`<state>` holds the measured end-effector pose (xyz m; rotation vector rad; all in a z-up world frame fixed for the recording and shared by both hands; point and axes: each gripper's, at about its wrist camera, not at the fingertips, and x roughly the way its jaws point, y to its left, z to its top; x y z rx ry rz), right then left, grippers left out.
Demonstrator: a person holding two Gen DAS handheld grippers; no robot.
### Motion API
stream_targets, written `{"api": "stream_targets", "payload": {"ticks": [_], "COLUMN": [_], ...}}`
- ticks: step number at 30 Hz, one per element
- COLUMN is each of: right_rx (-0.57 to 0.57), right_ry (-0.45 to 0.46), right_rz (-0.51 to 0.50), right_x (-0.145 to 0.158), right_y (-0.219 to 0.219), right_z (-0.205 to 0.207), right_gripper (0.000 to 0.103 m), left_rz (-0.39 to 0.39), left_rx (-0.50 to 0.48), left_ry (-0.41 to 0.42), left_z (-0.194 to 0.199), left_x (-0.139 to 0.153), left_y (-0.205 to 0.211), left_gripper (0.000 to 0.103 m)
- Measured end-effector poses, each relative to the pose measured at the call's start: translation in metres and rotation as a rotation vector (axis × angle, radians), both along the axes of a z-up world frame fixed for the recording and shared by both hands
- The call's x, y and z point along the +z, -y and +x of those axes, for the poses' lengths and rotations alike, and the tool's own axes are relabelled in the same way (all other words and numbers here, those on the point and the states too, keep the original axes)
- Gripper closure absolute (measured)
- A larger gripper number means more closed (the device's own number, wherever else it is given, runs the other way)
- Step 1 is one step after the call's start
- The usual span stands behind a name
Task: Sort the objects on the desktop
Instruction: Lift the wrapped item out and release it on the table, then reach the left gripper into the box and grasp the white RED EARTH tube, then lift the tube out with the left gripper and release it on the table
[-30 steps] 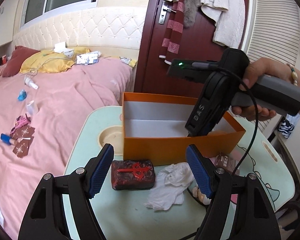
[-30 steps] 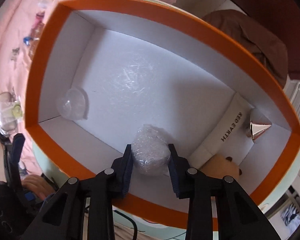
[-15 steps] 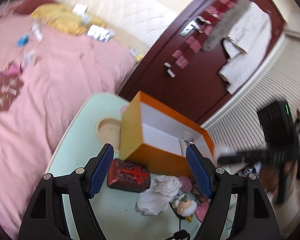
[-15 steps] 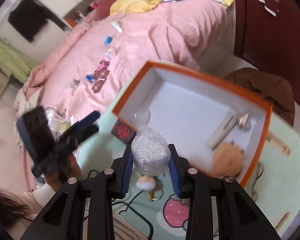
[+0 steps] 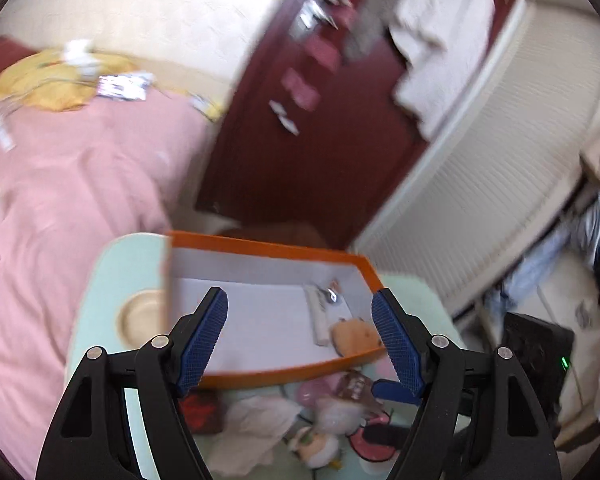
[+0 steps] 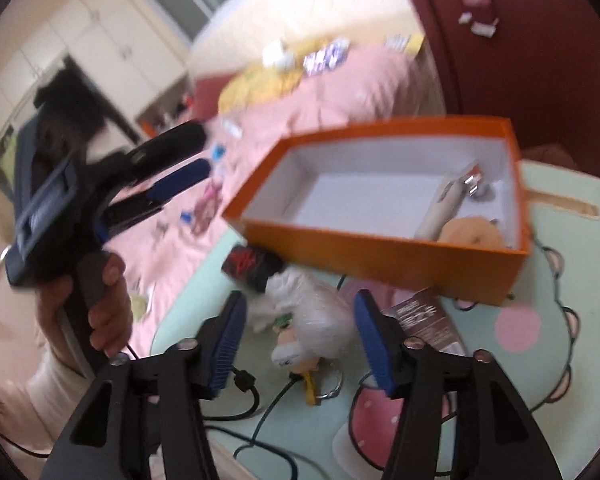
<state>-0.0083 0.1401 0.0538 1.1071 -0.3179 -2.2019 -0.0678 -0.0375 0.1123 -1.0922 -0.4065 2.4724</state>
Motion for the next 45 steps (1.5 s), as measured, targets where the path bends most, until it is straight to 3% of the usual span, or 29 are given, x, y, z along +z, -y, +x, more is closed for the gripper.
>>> {"api": "stream_targets", "payload": {"ticks": [2, 4, 9, 12, 14, 15, 24, 26, 38, 45], "right_rx": [-0.045, -0.066, -0.089, -0.098, -0.1, -0.098, -0.085, -0.09, -0.095, -0.098], "right_ry": [-0.018, -0.005, 0.013, -0.001, -0.001, 0.001, 0.021, 0.027, 0.059, 0.072], "right_rz": [-0.048, -0.104, -0.164, -0.17, -0.18, -0.184, -0.21, -0.218, -0.218, -0.178], "right_x": [-0.002, -0.007, -0.012, -0.009, -0.007, -0.005, -0.003, -0.004, -0.009, -0.015], "right_y": [-0.007, -0.013, -0.027, -0.034, -0.037, -0.039, -0.042, -0.044, -0.044, -0.042], "right_z": [0.006, 0.013, 0.024, 0.023, 0.023, 0.024, 0.027, 0.026, 0.024, 0.021], "right_gripper": [0.04, 0.04, 0.04, 0.04, 0.04, 0.04, 0.04, 0.04, 0.04, 0.04], "left_rz": [-0.1, -0.154, -0.253, -0.299, -0.33, -0.347, -0.436, -0.42, -0.126, -0.099], "left_rx": [-0.068, -0.128, -0.203, -0.214, -0.223, -0.23, -0.234, -0.229, -0.173, -0.104], "left_ry": [0.138, 0.263, 0.433, 0.478, 0.502, 0.516, 0.469, 0.456, 0.35, 0.407], "left_z": [-0.03, -0.056, -0.097, -0.11, -0.114, -0.116, -0.109, -0.103, -0.029, 0.023], "left_x": [-0.006, -0.017, -0.054, -0.07, -0.081, -0.087, -0.084, -0.081, 0.004, -0.041], "left_y": [-0.031, -0.056, -0.101, -0.12, -0.128, -0.133, -0.13, -0.122, -0.049, -0.023], "left_gripper": [0.028, 0.037, 0.042, 0.044, 0.063, 0.078, 0.083, 0.083, 0.083, 0.083]}}
